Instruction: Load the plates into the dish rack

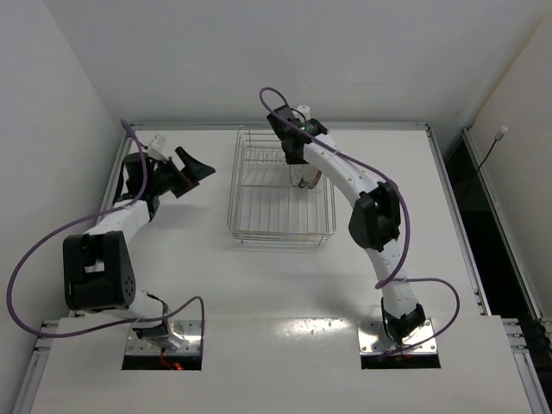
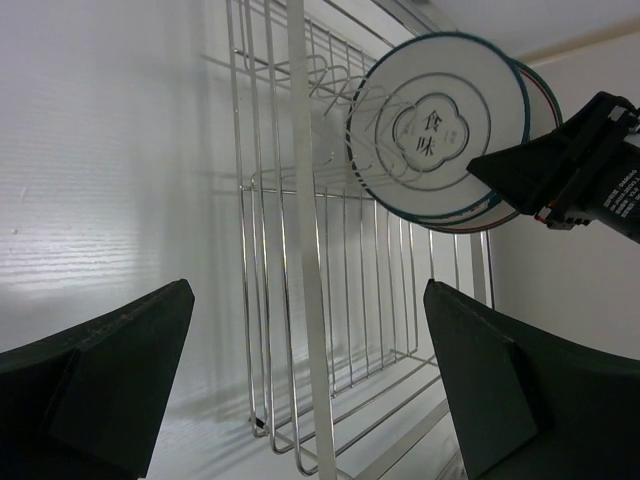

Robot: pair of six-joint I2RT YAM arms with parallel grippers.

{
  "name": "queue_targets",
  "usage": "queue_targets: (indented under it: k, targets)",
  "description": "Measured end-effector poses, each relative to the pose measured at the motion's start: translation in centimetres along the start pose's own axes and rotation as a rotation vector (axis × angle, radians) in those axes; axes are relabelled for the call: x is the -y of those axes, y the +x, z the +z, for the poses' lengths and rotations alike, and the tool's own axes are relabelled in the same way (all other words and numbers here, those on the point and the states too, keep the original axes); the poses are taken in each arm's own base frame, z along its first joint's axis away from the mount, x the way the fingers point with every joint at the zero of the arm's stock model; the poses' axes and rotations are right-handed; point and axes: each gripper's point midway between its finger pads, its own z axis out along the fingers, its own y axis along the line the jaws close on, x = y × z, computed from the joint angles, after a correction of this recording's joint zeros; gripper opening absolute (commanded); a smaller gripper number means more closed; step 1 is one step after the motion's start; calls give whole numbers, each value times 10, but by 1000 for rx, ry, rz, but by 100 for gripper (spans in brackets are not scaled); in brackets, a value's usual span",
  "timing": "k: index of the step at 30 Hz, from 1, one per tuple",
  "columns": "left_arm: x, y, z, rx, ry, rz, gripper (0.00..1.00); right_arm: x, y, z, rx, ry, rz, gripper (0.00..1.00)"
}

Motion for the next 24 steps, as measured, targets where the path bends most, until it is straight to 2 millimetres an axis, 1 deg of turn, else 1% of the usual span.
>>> queue_targets:
  k: [1,3,4,6,7,9,10,11,13,14,16,17,18,19,20,22,24]
  targets:
    - [0,-1,1,-1,-1,3,100,-2,5,1,-13,-9,-7,42]
    - [0,-4,3,-3,-3,13,100,-1,12,-2,-36,-25,-25,54]
    - [-1,-5,4,-4,-4,15,100,0,15,-7,-46,-40,-33,61]
    - [-2,-4,4,-9,-8,14,100,6,10,-24,-40,-69,-38,64]
    - [-3,-4,4,-11,-10,14,100,11,4,-38,-27,-86,-33,66]
    - [-5,-3,4,-15,-19,16,100,26,-16,-71,21,-120,-10,66]
    - [-6,-2,4,-17,-23,17,100,36,-27,-92,57,-140,1,69]
    - [-7,-1,4,-18,-29,19,100,46,-36,-111,90,-160,9,76]
    - [-10,-1,4,-18,-43,22,100,72,-49,-154,159,-204,22,80]
    - [-12,-1,4,-16,-54,25,100,84,-49,-173,188,-233,22,81]
    - [-16,-2,3,-9,-77,33,100,106,-36,-203,217,-281,19,81]
    - [-18,-3,2,-3,-92,36,100,113,-24,-214,220,-316,11,81]
    - [-20,-4,0,3,-108,41,100,118,-11,-221,220,-345,6,81]
    - [-20,-6,-2,16,-124,52,100,122,8,-225,209,-377,-4,81]
    - [-20,-10,-5,32,-139,62,100,126,31,-228,185,-408,-16,81]
    - [-16,-20,-13,81,-171,91,100,129,74,-222,132,-450,-32,81]
    - [-11,-31,-22,130,-191,118,100,131,111,-215,86,-477,-40,82]
